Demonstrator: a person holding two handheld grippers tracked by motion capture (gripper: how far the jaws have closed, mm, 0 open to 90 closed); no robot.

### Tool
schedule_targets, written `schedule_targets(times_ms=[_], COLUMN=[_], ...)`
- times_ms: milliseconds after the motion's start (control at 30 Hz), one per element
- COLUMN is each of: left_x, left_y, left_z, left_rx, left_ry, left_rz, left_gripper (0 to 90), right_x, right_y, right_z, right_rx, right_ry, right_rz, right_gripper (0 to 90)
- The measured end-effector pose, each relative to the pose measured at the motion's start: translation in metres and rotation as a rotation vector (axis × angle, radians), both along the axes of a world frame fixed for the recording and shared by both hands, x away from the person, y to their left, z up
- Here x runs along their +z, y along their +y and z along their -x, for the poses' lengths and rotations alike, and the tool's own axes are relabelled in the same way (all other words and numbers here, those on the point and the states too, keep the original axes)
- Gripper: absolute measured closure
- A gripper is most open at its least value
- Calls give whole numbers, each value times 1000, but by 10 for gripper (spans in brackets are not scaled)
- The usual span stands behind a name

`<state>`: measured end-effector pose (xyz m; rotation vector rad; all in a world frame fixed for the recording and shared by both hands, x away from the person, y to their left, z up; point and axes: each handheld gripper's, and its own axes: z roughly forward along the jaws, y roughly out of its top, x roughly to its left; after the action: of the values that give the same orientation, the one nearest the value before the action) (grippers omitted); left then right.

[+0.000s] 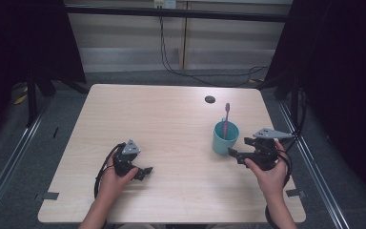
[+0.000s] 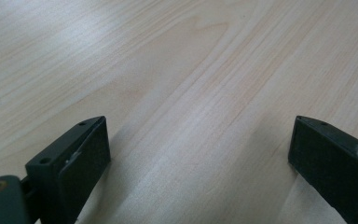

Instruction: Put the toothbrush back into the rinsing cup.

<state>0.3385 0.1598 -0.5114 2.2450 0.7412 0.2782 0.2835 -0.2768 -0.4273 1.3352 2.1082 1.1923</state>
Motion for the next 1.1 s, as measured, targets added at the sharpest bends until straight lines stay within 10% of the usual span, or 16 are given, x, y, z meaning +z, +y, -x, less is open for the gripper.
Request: schedule_targets(times_ms=[1100], left_x=[0], left_y=[0], left_z=[0], left_rx=[2], left_ry=[-1], left_rz=[-5], left_gripper=[47], right_x=[-45], right_y=[9], right_z=[20], right_rx=[35], right_ry=[25], right_rz=[18], right_gripper=[166])
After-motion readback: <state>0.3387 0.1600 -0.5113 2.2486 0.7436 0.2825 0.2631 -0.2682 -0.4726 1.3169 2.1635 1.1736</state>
